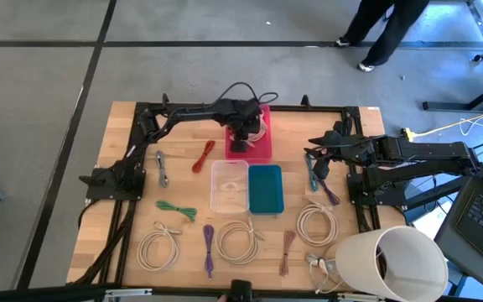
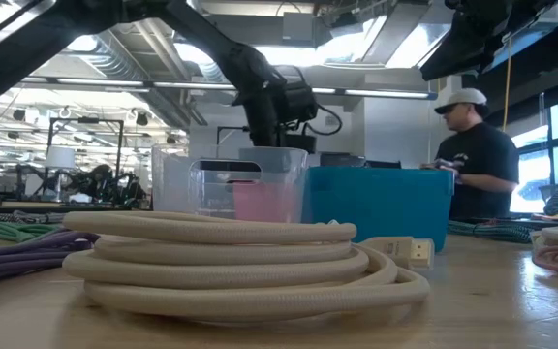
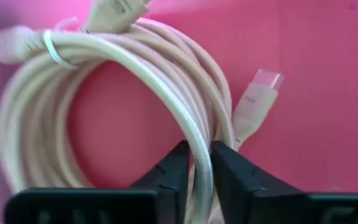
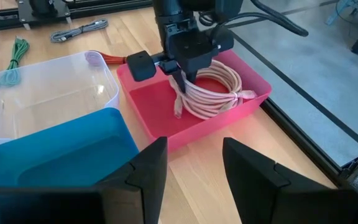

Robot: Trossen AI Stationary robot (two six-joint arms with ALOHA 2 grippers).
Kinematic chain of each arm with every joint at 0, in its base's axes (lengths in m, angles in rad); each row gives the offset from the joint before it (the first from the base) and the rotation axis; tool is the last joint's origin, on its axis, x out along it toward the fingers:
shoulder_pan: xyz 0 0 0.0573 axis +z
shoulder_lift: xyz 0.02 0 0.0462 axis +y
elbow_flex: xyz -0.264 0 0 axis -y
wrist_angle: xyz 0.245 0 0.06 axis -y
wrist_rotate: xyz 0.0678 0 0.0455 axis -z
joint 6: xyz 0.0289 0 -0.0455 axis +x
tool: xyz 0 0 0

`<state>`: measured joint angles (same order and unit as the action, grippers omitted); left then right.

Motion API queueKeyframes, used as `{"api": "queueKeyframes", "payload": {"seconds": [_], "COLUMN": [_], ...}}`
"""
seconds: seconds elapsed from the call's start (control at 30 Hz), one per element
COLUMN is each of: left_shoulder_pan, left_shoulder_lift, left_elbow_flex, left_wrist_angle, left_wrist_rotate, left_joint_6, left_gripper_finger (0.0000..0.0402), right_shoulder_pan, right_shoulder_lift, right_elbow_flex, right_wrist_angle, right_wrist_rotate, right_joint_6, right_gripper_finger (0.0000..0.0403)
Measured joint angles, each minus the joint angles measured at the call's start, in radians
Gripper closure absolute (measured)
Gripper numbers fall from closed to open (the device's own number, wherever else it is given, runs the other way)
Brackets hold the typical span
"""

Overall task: Pick & Place USB Port
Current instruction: Put the brown HDMI cable into the pink bin

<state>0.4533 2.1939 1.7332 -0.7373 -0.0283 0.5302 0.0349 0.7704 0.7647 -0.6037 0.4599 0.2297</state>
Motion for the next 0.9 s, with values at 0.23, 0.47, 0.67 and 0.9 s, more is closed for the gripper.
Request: {"api": "queueKeyframes", "payload": {"seconds": [0.23,0.47,0.67,0.9], "left_shoulder_pan": [-0.041,-0.075,-0.127,-0.320], "left_shoulder_lift": [-0.052,-0.219,-0.462,-0.718], "left_elbow_flex": [-0.001,-0.001,-0.001,-0.060], "left_wrist_angle": [0.020,-0.066,-0.357,-0.558], "left_wrist_rotate": [-0.151,-0.178,-0.007,0.058], "left_joint_6": [0.035,-0.007,-0.287,-0.711], "left_gripper_finger": [0.0263,0.0220,0.0216,0.0215], "right_shoulder_pan": [0.000,0.000,0.000,0.000], "right_shoulder_lift": [0.000,0.000,0.000,0.000], "right_elbow_flex": [0.000,0.000,0.000,0.000], "right_wrist_angle": [-0.002,-0.018,-0.073,-0.100], "right_wrist_rotate": [0.000,-0.008,-0.008,-0.008], "right_joint_6": [0.001,0.002,0.022,0.024], "right_gripper_finger": [0.0244,0.0244,0.0244,0.0244]}}
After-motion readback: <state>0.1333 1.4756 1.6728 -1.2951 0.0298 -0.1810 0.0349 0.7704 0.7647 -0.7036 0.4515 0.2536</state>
